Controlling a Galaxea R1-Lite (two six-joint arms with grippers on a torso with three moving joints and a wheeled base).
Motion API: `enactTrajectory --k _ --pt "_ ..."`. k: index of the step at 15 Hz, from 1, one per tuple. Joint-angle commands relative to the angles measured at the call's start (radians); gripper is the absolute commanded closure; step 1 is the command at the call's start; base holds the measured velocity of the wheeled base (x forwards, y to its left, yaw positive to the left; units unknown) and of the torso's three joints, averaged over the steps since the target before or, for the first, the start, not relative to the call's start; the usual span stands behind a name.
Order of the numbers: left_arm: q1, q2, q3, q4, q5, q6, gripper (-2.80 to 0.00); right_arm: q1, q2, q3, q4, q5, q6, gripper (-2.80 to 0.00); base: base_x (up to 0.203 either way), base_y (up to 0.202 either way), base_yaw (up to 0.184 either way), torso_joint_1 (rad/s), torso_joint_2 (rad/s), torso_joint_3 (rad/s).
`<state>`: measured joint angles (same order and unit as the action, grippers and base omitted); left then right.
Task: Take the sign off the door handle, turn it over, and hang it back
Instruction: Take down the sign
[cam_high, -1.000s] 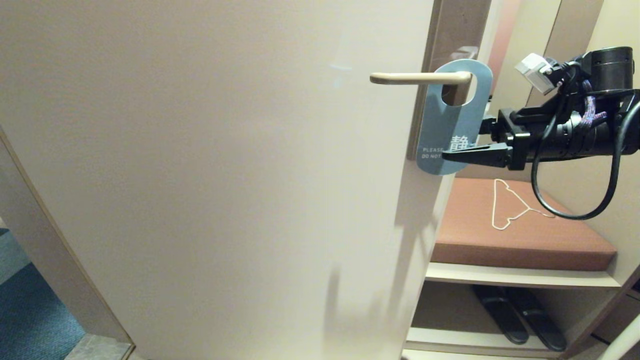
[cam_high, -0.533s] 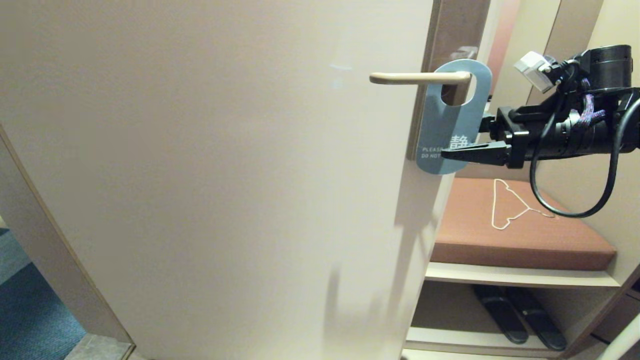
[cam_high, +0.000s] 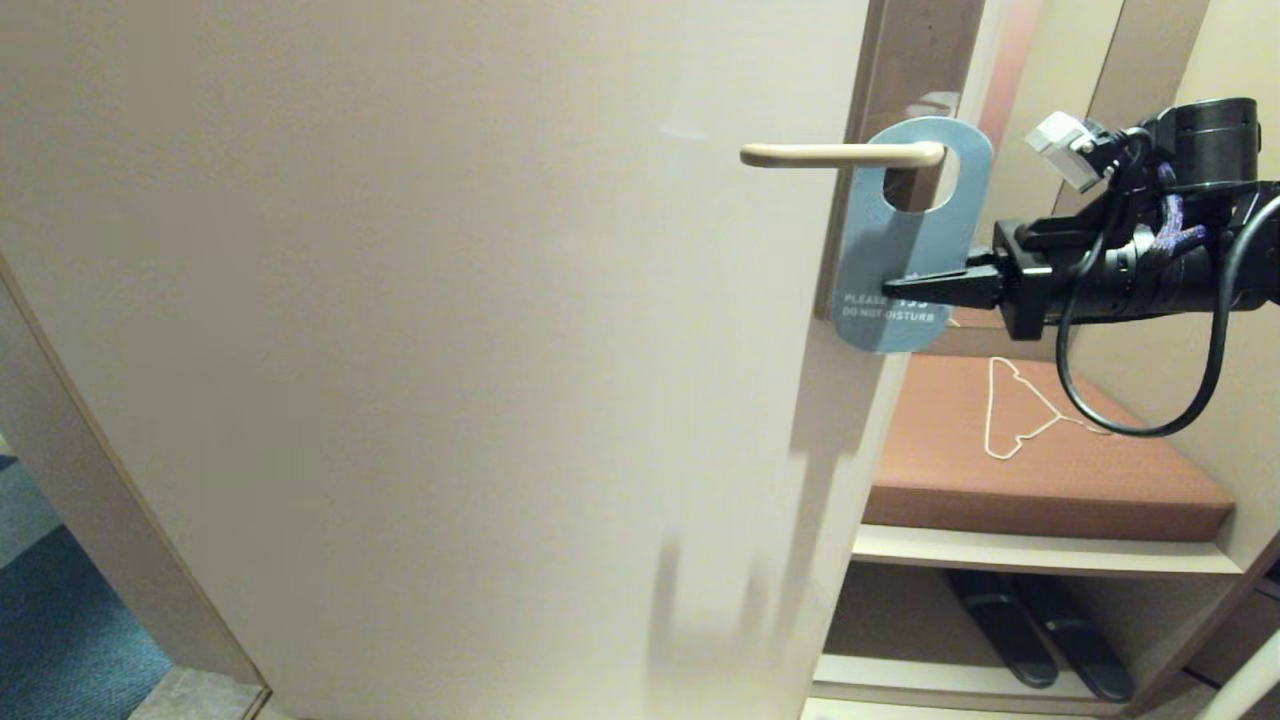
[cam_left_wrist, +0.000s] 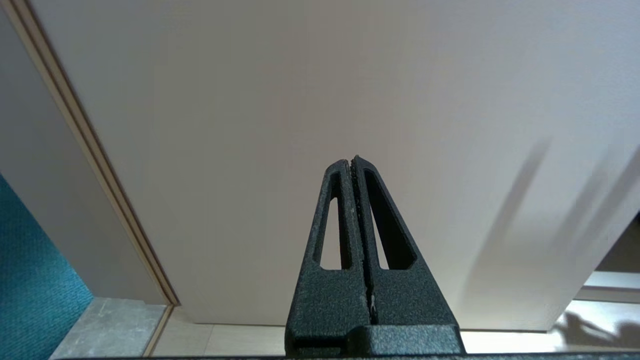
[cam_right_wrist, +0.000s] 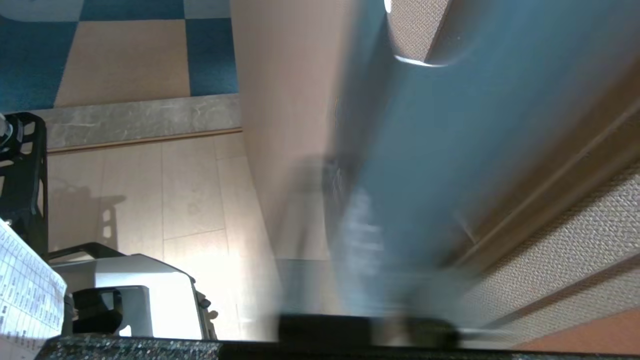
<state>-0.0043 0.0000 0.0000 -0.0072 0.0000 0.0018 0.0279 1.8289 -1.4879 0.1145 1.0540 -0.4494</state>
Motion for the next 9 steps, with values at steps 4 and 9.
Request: enactTrajectory --k 4,9 --pt "0.0 0.0 0.0 0.0 0.0 0.0 0.0 0.001 -0.002 0.014 0.002 0.007 -0.005 0.0 0.0 0.0 0.0 0.0 0.0 0.0" --pt "0.0 0.0 0.0 0.0 0.0 0.0 0.0 0.001 -0.008 0.028 0.001 0.007 -0.003 0.0 0.0 0.0 0.0 0.0 0.0 0.0"
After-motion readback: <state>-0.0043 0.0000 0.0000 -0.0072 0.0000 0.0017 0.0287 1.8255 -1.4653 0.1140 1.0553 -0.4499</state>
